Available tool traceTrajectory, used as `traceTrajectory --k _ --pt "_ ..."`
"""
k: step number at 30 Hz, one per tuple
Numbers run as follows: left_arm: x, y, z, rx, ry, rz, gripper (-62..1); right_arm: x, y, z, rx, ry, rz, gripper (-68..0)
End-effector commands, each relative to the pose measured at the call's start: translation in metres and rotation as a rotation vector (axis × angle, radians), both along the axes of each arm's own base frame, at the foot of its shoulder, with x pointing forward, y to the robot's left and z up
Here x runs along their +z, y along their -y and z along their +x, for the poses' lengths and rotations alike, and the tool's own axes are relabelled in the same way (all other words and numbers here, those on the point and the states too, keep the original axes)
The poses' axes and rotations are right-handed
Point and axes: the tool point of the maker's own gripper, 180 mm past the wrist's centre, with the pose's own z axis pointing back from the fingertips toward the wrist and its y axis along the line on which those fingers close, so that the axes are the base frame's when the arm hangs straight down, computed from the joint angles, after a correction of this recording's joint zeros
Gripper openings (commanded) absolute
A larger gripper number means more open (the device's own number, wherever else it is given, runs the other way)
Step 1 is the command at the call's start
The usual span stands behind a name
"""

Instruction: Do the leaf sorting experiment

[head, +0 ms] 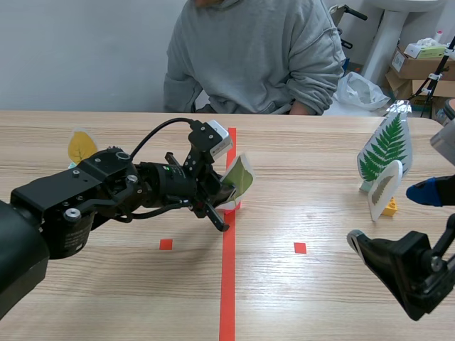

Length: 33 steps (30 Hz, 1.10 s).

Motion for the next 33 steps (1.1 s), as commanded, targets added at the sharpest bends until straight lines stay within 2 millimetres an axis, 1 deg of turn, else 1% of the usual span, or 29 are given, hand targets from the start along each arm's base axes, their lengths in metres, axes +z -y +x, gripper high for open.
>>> traceTrajectory --k 1,4,8,12,14,17,23,25,27,30,33 --pt "0.011 0.001 0.005 0.006 0.023 -0.023 -58.1 0.004 -0.001 0.004 0.003 0.020 0.004 -6.9" --pt "0.013 -0.003 0.002 0.015 0.029 -0.041 -58.2 0.004 0.000 0.004 0.003 0.019 0.004 -6.9" --pt "0.029 -0.012 -0.007 0.039 0.048 -0.099 -58.2 0.004 0.000 0.004 0.004 0.019 0.000 -6.9" --pt "0.045 -0.028 -0.018 0.101 0.076 -0.156 -58.2 0.003 0.000 0.004 0.003 0.016 -0.005 -6.9" --pt "0.053 -0.043 -0.020 0.163 0.084 -0.197 -58.2 0.003 0.000 0.004 0.003 0.016 -0.005 -6.9" --pt "0.057 -0.074 -0.020 0.286 0.102 -0.216 -58.2 0.003 0.000 0.004 0.003 0.016 -0.005 -6.9" --pt "0.050 -0.141 -0.013 0.511 0.131 -0.170 -58.2 0.003 0.000 0.004 0.003 0.016 -0.005 -6.9" --pt "0.050 -0.157 -0.011 0.549 0.141 -0.148 -58.2 0.003 0.000 0.004 0.003 0.016 -0.005 -6.9" --pt "0.052 -0.165 -0.008 0.564 0.157 -0.130 -58.2 0.003 0.000 0.004 0.003 0.016 -0.005 -6.9" --pt "0.056 -0.171 -0.002 0.574 0.176 -0.123 -58.2 0.003 0.001 0.004 0.000 0.017 -0.005 -6.9" --pt "0.056 -0.178 0.008 0.613 0.187 -0.123 -58.2 0.003 0.001 0.004 0.000 0.017 -0.005 -6.9"
